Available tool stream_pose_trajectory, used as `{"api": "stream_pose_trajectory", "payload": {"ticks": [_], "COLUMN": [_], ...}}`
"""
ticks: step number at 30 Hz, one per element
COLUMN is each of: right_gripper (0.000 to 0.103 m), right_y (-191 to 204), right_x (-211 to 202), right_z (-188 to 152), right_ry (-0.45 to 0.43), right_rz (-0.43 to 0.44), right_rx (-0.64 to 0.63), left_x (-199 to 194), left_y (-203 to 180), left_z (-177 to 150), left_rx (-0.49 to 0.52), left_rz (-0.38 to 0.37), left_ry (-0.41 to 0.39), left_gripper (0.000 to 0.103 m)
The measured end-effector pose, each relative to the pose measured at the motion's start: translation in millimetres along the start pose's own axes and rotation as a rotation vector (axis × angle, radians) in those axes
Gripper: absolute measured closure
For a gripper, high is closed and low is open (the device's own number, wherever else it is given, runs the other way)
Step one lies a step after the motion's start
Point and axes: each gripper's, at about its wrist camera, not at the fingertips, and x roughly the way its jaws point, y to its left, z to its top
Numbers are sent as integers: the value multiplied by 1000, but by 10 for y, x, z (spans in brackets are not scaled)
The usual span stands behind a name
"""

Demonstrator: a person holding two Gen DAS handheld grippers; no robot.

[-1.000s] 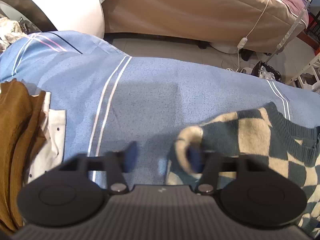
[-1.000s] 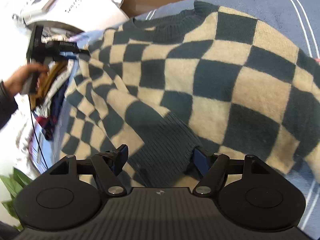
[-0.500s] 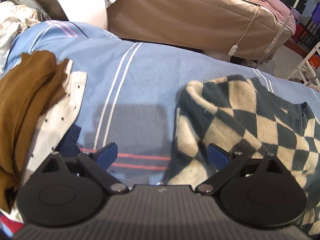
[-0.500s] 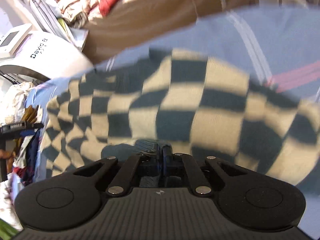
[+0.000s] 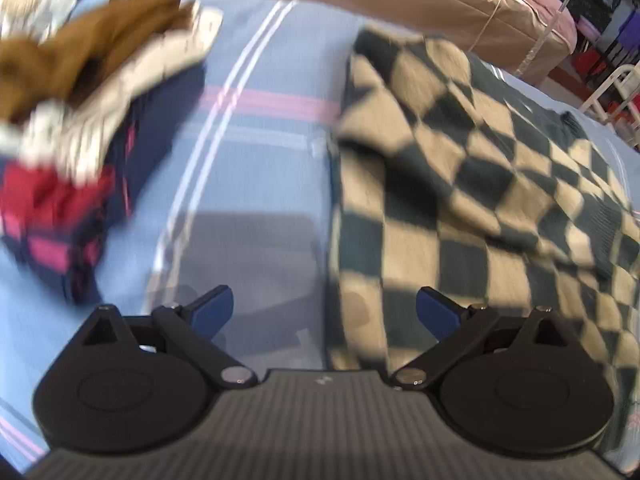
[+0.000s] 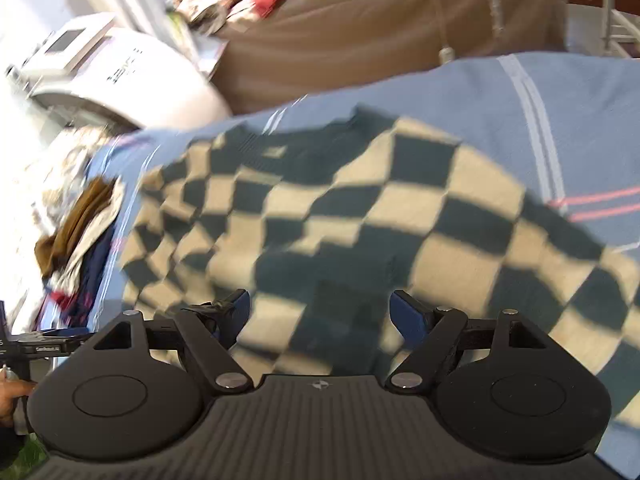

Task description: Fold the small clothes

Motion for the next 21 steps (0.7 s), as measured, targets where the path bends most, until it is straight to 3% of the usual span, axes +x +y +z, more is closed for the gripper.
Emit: {"api": "stream_pose_trajectory", "payload": {"ticks": [3,6,8,11,13,15,19,21], "right_gripper": [0,0,0,0,0,0,0,0], "right_y": [235,467,583,695,725,813,876,913], "right_x": [74,228,343,602,799,853,995,1036], "right_z": [-294,-576,-710,-829,-853,-858,-851,-852], "right_ry": [77,154,186,244,312,305,333,332], "right_rz": [39,-21,-38,-107,-167,-186,-222,-241], "right_rx": [-36,-132,-226,-317,-347,-405,-407,-408], "left_x": [-121,-209,-264,-319,-337,-366,-471,-508], "left_y": [22,0,-72,-298,-448,-612,-968,-1018], "left_z": [-501,-831,-975,-1125,-1193,-1219,-1279,-1318], "left_rx": [-70,-203,-285,-288,-305,-318,-290,-317], "left_rz": [-86,-94,-24,109,154,235,503,522], "left_ry": [-1,-5,-20,-87,-115,-135,-172,-183], "left_gripper": [2,0,0,0,0,0,0,0]}}
